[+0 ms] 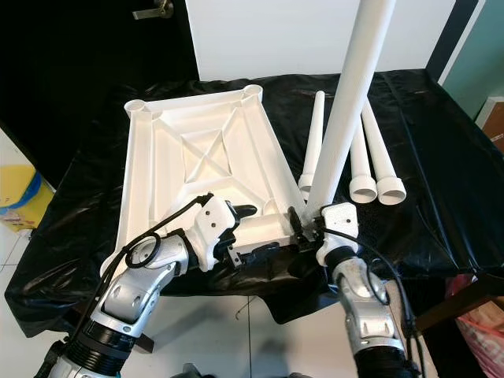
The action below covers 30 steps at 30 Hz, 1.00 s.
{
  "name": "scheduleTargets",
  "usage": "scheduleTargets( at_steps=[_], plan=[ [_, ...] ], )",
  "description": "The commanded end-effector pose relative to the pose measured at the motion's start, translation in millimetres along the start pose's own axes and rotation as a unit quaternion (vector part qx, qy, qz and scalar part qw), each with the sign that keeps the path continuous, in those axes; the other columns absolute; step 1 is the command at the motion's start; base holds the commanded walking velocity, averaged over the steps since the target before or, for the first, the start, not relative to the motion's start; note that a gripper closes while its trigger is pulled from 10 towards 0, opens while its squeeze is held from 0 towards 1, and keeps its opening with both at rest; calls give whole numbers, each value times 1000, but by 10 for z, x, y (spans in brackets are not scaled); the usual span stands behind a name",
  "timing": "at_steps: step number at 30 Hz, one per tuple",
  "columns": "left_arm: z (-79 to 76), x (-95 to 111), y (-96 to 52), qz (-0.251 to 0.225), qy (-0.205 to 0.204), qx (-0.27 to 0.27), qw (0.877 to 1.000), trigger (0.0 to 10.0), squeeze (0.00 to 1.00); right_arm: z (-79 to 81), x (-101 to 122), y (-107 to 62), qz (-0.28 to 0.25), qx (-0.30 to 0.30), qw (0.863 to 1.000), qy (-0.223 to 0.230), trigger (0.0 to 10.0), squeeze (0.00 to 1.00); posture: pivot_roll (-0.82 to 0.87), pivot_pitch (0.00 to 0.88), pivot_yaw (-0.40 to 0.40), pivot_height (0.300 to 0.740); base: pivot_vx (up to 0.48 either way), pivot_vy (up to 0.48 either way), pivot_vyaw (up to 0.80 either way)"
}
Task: Building children table
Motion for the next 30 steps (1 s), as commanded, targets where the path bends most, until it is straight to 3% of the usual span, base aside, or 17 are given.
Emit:
scheduleTargets(
  at_steps=[1,6,13,14,15,16,27,28,29,30],
  plan=[
    [31,-29,7,5,-5,17,1000,10000,0,20,24,32,-12,26,1000,1,10000,0,-35,40,31,740,0,0,0],
    [32,-24,3,5,-4,16,1000,10000,0,17,62,100,-22,88,996,-9,10000,0,-33,37,36,740,0,0,0],
    [21,-22,8,6,-2,12,1000,10000,0,48,61,131,-25,123,992,-19,10000,0,-33,34,40,740,0,0,0],
    [17,-22,10,7,-2,11,1000,10000,0,44,43,127,-21,127,991,-21,2745,0,-33,33,40,740,0,0,0],
    [16,-22,11,7,-2,10,1000,10000,0,41,30,124,-19,129,991,-23,2745,0,-33,33,40,740,0,0,0],
    [14,-23,12,7,-1,10,1000,10000,0,36,12,115,-17,130,991,-22,0,0,-32,31,39,740,0,0,0],
    [14,-22,27,8,4,6,1000,10000,0,44,-111,60,2,129,992,-7,0,0,-37,12,43,740,0,0,0],
    [14,-23,27,8,5,5,1000,10000,0,46,-120,58,5,127,992,-4,6118,0,-37,12,43,740,0,0,0],
    [12,-25,27,8,5,4,1000,10000,0,49,-133,59,8,121,993,0,10000,0,-38,10,44,740,0,0,0],
    [10,-25,30,8,5,4,1000,10000,0,55,-148,61,13,115,993,6,10000,0,-38,9,44,740,0,0,0]
  ],
)
Point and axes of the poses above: a point about 5 cm out from each wrist's last joint towards the gripper, its own y axis pointing out of the wrist towards the gripper, its own x axis along the axis of the wrist's last joint, z = x × y, the point moved 2 cm from there along y, pointing out of the wrist towards the gripper, and after that the axes turned 12 degrees about -y, right-handed, at the moved point
